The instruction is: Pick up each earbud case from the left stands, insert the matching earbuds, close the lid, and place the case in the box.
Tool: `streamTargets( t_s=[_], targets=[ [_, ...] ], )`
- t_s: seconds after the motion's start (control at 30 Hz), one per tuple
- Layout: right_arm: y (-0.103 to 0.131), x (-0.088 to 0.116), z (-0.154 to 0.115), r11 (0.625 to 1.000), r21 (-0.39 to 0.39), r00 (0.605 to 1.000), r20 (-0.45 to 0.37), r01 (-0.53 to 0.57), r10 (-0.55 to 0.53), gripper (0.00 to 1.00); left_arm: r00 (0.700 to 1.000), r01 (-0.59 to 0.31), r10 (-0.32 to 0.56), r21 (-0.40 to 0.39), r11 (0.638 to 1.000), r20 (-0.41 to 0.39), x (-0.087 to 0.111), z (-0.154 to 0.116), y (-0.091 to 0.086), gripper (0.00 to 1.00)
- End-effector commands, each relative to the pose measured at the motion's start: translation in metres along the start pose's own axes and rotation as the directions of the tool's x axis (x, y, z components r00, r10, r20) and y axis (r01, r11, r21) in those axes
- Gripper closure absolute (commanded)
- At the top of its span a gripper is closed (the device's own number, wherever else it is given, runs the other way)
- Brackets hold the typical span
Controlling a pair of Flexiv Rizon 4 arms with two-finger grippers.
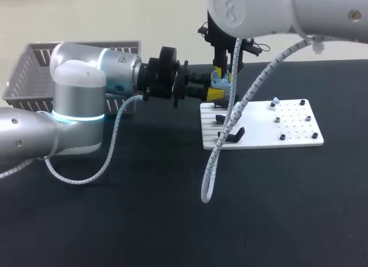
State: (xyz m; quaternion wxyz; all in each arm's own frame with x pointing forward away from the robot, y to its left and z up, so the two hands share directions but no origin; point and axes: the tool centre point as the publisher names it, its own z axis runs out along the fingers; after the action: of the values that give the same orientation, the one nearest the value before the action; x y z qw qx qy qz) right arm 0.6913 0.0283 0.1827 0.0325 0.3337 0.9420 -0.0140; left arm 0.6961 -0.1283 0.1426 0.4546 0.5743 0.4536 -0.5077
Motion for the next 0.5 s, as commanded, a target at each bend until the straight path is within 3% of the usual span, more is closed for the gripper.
streamTargets(
  t_s=[0.03, 0.33, 0.43, 0.5],
  targets=[
    [-0.0028, -0.0015, 0.0021, 1.0, -0.005, 1.0, 0.001, -0.002, 0.002, 1.0, 1.0, -0.003, 0.003, -0.002, 1.0, 0.003, 0.0012, -0.0001, -0.0001, 1.0],
    [-0.0015, -0.0023, 0.0068, 1.0, -0.022, 1.0, -0.008, 0.001, -0.001, 0.98, 1.0, -0.003, 0.003, -0.002, 1.0, 0.003, 0.0012, -0.0001, -0.0001, 1.0],
    [-0.0013, -0.0008, 0.0064, 0.999, -0.04, 1.0, -0.01, 0.006, -0.006, 0.05, 1.0, -0.003, 0.003, -0.002, 1.0, 0.003, 0.0012, -0.0001, -0.0001, 1.0],
    [-0.0043, 0.0025, 0.0021, 0.998, -0.064, 1.0, -0.006, 0.011, -0.012, 0.0, 1.0, -0.003, 0.003, -0.002, 1.0, 0.003, 0.0012, -0.0001, -0.0001, 1.0]
  ],
)
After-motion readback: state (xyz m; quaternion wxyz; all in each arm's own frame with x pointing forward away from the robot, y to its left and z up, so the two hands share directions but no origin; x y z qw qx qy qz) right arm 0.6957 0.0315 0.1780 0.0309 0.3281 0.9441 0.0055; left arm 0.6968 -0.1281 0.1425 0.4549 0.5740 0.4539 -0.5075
